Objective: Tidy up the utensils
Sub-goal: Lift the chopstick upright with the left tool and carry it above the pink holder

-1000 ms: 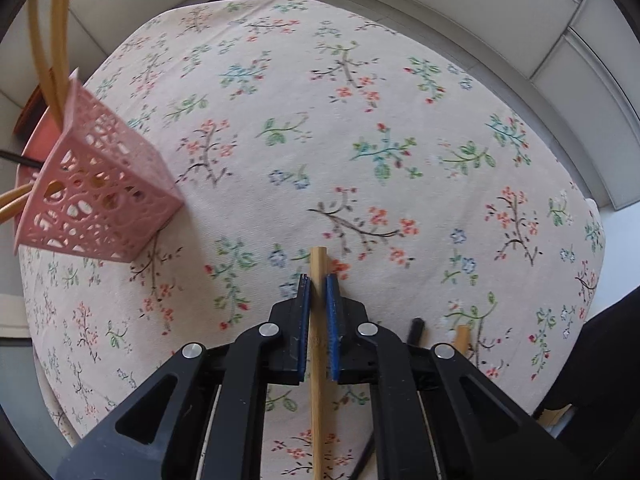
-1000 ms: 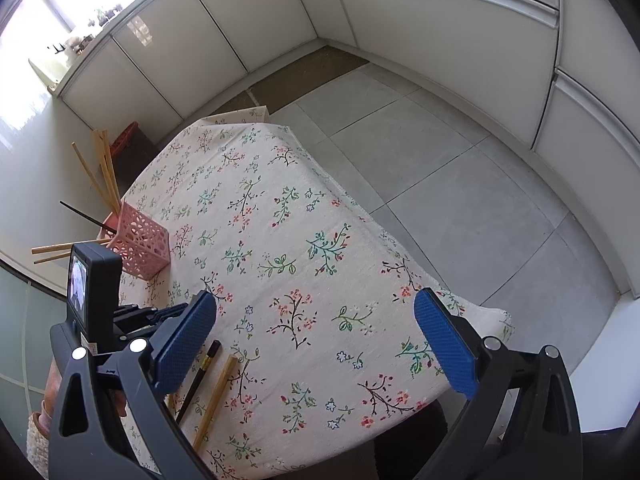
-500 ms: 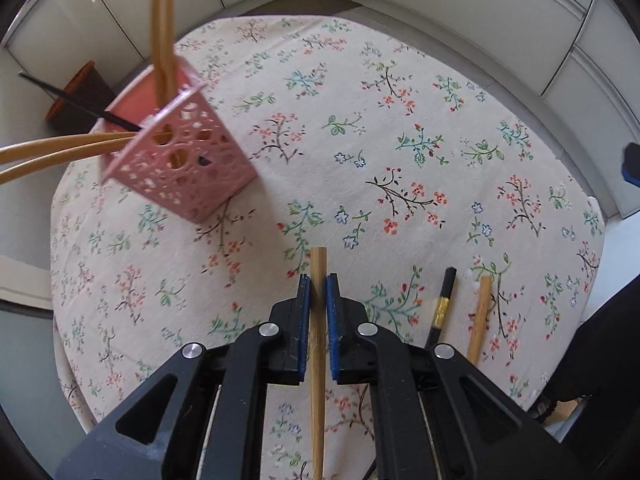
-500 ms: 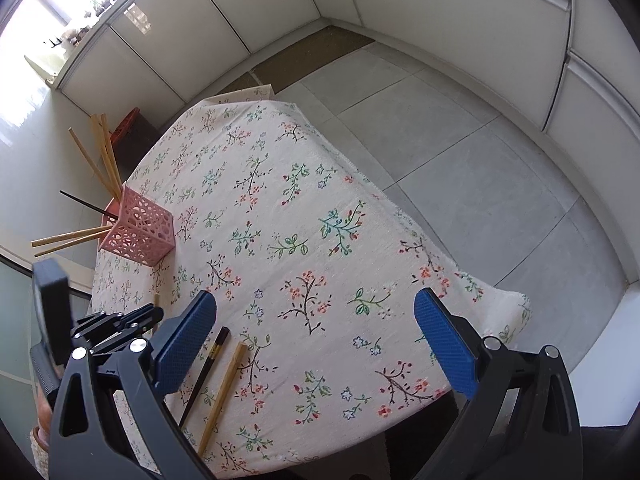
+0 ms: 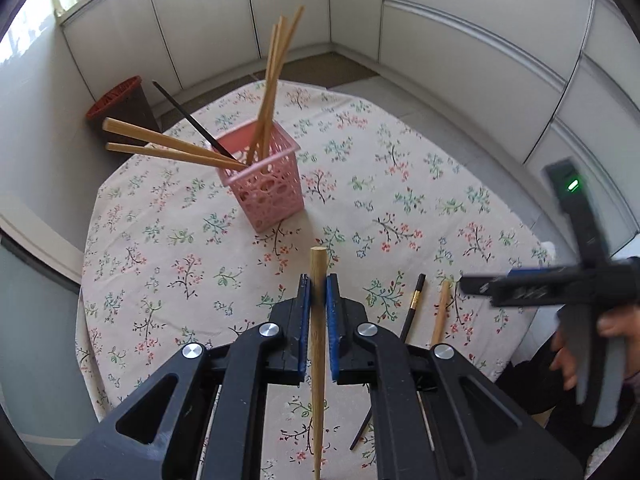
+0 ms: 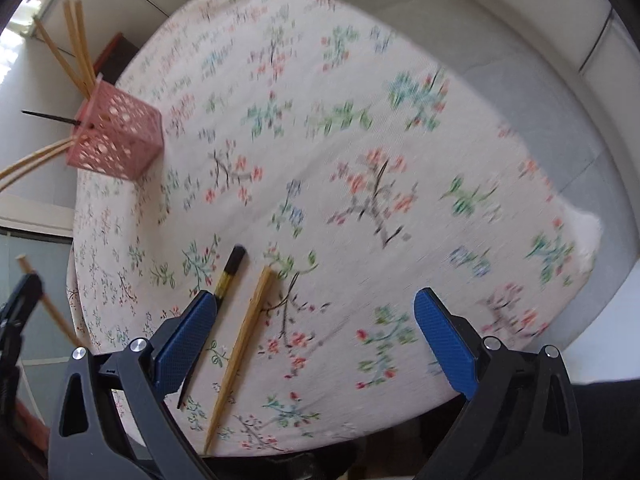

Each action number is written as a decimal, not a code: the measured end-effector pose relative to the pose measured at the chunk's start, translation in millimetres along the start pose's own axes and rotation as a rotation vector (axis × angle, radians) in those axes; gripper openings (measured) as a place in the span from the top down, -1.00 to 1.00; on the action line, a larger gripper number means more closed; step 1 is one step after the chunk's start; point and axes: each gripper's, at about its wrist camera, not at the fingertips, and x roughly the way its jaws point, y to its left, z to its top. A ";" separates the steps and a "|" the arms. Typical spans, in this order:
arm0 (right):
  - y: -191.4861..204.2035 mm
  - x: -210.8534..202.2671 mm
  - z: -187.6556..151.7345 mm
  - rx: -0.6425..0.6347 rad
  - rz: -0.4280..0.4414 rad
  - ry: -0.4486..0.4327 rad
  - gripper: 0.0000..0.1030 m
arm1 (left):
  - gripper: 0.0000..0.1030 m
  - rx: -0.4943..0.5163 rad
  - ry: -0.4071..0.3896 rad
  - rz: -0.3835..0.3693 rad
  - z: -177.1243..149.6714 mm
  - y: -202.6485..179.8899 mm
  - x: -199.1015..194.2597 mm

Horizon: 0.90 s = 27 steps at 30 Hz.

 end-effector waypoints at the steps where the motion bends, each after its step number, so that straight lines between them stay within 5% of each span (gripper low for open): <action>1: 2.1 4.6 -2.0 0.017 0.006 0.015 -0.87 | 0.86 -0.008 -0.008 0.000 0.0 2.1 -2.9; 6: 18.9 11.5 -10.5 0.028 -0.016 0.011 -0.85 | 0.86 -0.034 -0.032 -0.009 -0.2 12.3 -10.4; 20: 44.5 18.6 -14.6 -0.009 -0.171 -0.022 -0.37 | 0.86 -0.060 -0.072 -0.013 4.7 20.2 -20.5; 27: 67.2 23.8 -26.6 -0.059 -0.279 -0.115 0.30 | 0.86 -0.056 -0.079 -0.009 6.4 19.3 -21.1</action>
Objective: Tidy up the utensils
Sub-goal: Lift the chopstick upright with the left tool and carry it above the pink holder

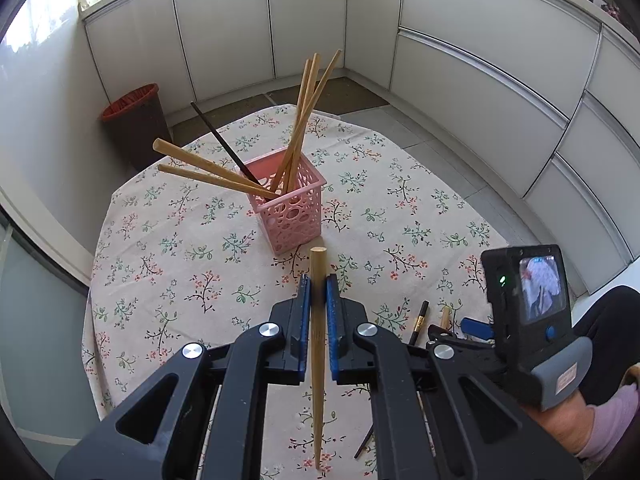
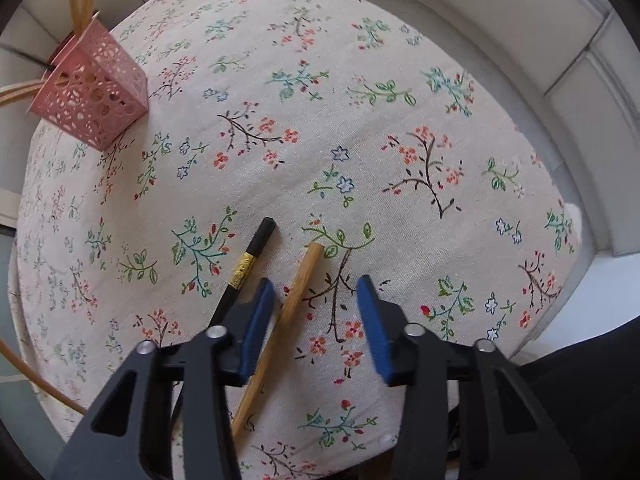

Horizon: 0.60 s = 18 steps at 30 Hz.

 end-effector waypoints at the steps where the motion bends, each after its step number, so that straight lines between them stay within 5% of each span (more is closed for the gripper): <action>1: 4.1 -1.1 -2.8 -0.015 -0.004 -0.022 0.50 | 0.86 0.000 -0.001 -0.001 0.2 -0.8 -0.2; 6: 5.5 -1.6 0.3 0.030 0.095 -0.055 0.83 | 0.86 -0.012 -0.001 0.001 -1.2 3.0 0.4; 13: -32.2 -4.7 21.8 0.118 0.313 -0.068 0.86 | 0.86 -0.062 -0.025 -0.047 0.9 11.8 -3.3; 18: -51.6 -53.7 22.3 0.054 0.398 -0.213 0.86 | 0.87 -0.086 -0.084 -0.084 5.9 11.4 -17.1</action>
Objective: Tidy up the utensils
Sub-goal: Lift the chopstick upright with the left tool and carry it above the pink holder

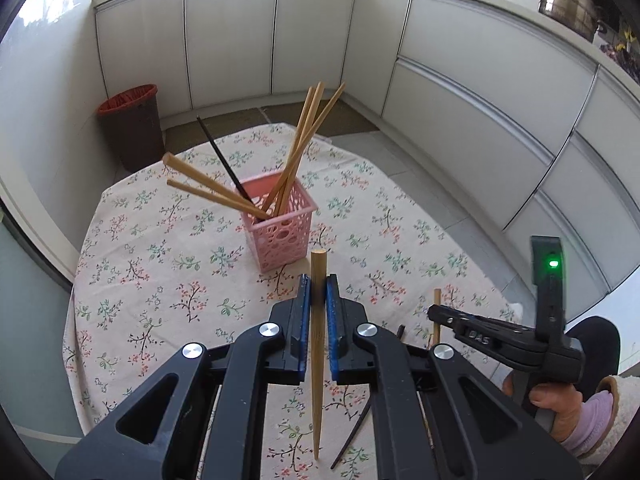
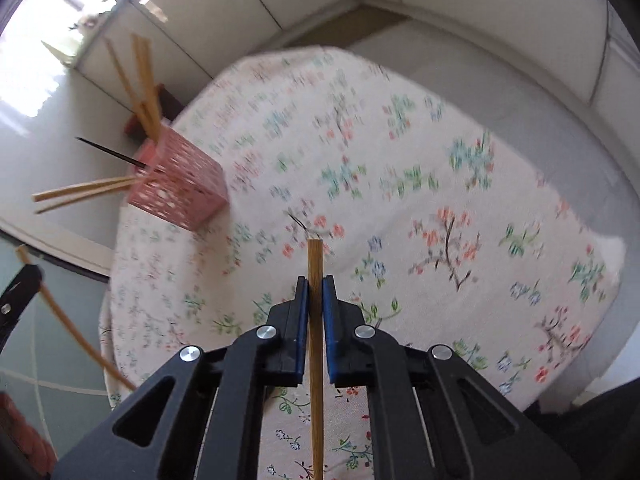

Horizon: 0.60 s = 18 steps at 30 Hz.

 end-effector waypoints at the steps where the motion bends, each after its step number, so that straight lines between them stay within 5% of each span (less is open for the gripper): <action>1: 0.2 -10.2 1.3 -0.021 0.016 -0.022 0.85 | 0.87 -0.003 -0.013 -0.008 1.1 -1.6 -3.7; 10: 22.3 -117.2 28.5 -0.221 0.109 -0.246 0.85 | 0.89 -0.003 -0.119 -0.044 21.4 -22.0 -35.3; 14: 16.1 -137.4 47.1 -0.184 0.152 -0.276 0.85 | 0.88 -0.013 0.009 -0.027 25.8 -22.7 -6.8; 17: 12.6 -142.3 54.7 -0.172 0.164 -0.301 0.85 | 0.78 0.000 0.218 0.042 13.5 -16.6 52.0; 18: 10.9 -141.0 57.6 -0.167 0.167 -0.306 0.85 | 0.56 0.003 0.297 0.088 6.0 -13.0 79.8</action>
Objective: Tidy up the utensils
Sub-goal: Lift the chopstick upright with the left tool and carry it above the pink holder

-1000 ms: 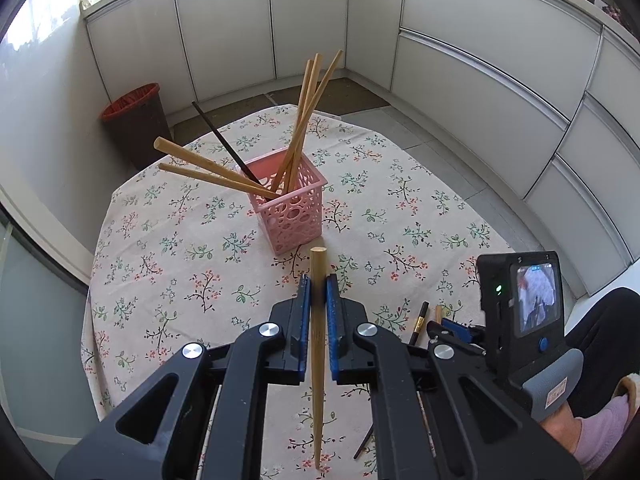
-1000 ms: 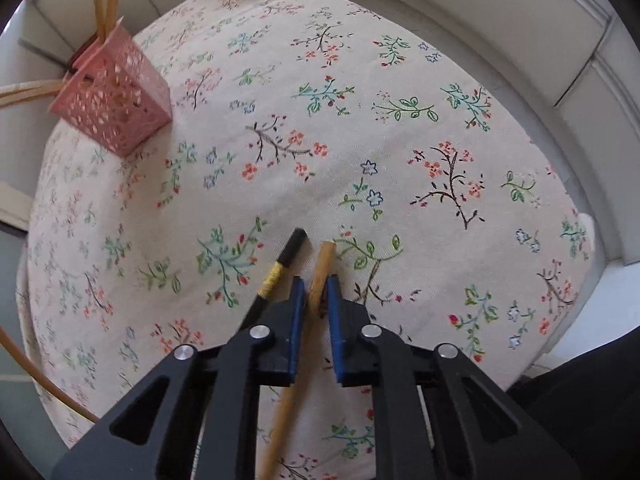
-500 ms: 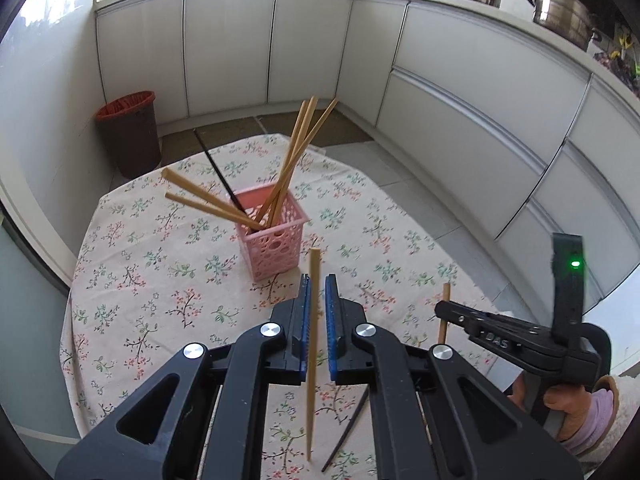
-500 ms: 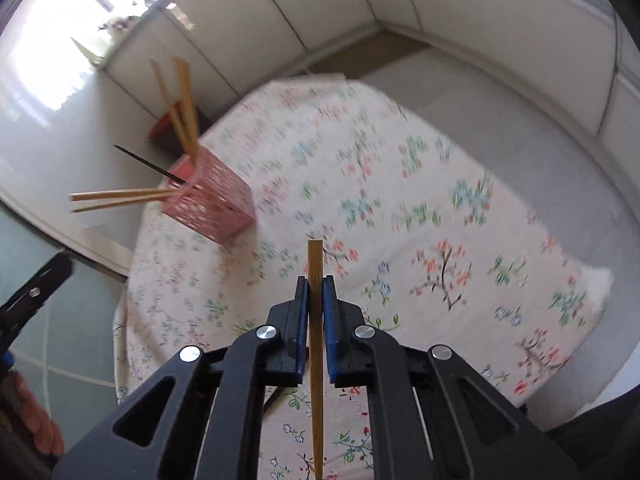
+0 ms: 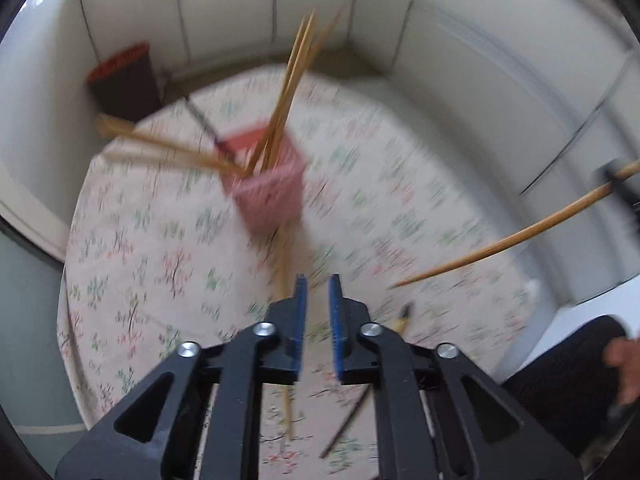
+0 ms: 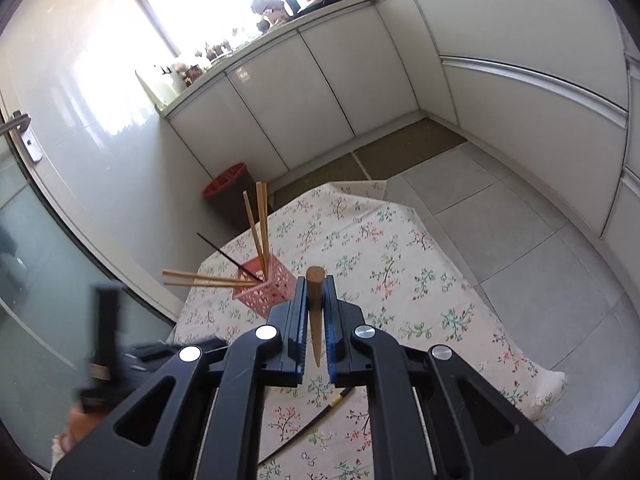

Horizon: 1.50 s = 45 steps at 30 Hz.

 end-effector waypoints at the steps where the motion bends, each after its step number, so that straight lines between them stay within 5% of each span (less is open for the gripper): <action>1: -3.5 1.8 2.3 0.008 0.003 -0.003 0.85 | 0.40 -0.008 0.043 0.032 0.2 1.9 19.6; 8: -22.0 25.3 1.5 0.050 0.010 0.029 0.85 | 0.27 -0.034 0.091 0.213 12.3 10.7 101.4; 12: -30.5 36.2 1.7 0.062 0.009 0.055 0.85 | 0.28 -0.057 0.112 0.200 15.8 15.0 121.6; 14: -34.3 38.3 1.8 0.071 0.008 0.054 0.85 | 0.43 -0.045 0.101 0.189 17.3 14.7 123.2; 15: -35.8 39.3 2.8 0.074 0.007 0.053 0.85 | 0.82 -0.043 0.113 0.144 18.1 14.3 123.7; 18: -36.7 40.2 3.1 0.080 0.007 0.060 0.85 | 0.87 -0.006 0.113 0.132 14.8 8.9 120.4; 28: -20.2 26.2 10.6 0.051 0.033 0.053 0.85 | 0.88 -0.057 -0.116 -0.054 3.7 22.8 5.8; 34: -4.1 18.3 15.1 0.025 0.046 0.048 0.85 | 0.88 -0.046 -0.236 -0.041 -14.7 6.0 -46.6; 45: 40.7 -6.6 60.2 -0.059 0.077 -0.014 0.85 | 0.88 -0.078 -0.456 -0.041 22.5 10.8 -123.5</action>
